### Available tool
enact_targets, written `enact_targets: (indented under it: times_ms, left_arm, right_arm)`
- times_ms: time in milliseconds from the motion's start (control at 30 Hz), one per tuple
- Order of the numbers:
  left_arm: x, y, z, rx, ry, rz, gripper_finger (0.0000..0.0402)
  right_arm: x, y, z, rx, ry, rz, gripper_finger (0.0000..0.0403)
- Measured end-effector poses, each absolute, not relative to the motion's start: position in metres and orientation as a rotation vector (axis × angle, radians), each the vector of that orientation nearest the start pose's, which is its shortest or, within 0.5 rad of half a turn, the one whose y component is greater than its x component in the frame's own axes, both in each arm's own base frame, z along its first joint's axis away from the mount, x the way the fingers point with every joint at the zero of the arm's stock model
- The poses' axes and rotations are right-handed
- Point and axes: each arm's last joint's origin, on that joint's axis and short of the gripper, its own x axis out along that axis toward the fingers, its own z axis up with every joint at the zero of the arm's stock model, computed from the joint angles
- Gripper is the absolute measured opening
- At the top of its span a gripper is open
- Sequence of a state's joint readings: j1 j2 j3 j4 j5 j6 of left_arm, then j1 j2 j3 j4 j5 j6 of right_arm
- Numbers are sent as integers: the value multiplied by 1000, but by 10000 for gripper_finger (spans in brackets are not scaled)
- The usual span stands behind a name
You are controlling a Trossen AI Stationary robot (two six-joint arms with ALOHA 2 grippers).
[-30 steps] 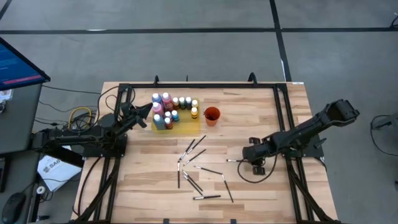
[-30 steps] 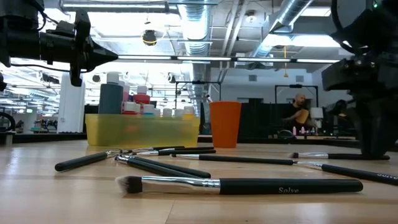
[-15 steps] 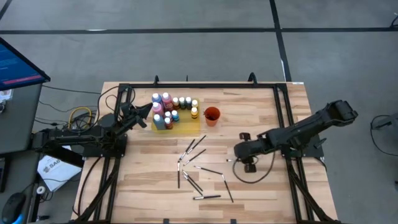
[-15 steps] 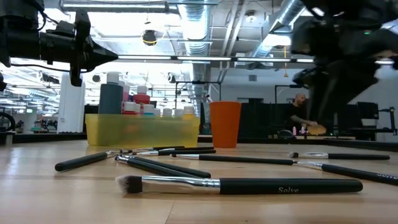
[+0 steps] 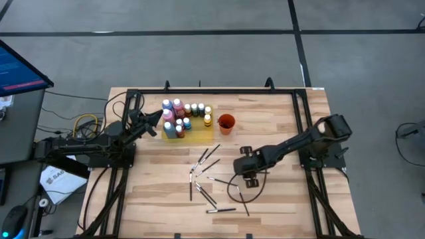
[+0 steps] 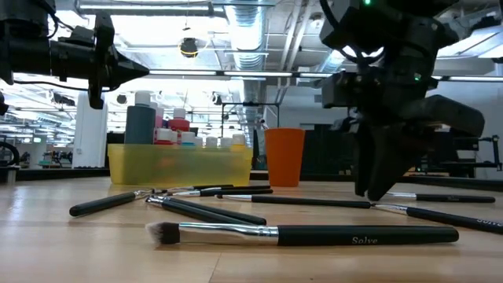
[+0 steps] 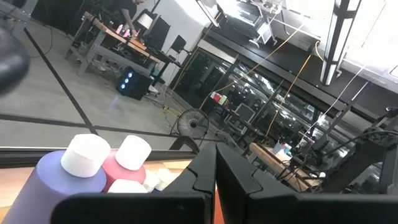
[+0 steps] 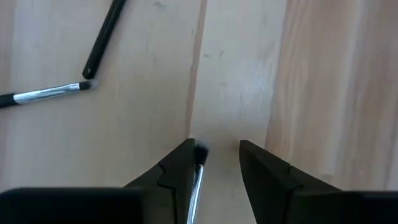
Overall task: Pick & Place Paint Supplies
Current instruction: Put the silver paint brush into the orange cup
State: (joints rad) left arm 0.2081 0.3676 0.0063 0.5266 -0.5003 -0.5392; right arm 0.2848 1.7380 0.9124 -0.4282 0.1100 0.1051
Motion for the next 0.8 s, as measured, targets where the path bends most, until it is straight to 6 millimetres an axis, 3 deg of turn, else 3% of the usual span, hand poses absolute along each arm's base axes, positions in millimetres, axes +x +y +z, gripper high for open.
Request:
enact_targets:
  times_ms: [167, 367, 500, 633, 800]
  left_arm:
    - [111, 38, 184, -540, -357, 644, 1]
    - [110, 38, 184, -540, -360, 643, 1]
    - [110, 38, 184, -541, -360, 643, 1]
    - [110, 38, 184, -541, -360, 643, 1]
    - [110, 37, 184, -541, -363, 642, 1]
  right_arm:
    - [298, 83, 123, -138, 1282, 64, 107]
    - [298, 85, 120, -133, 1302, 67, 15]
    - [299, 84, 121, -123, 1302, 60, 7]
    - [300, 81, 139, -112, 1227, 51, 3]
    - [301, 55, 193, -39, 992, -47, 1]
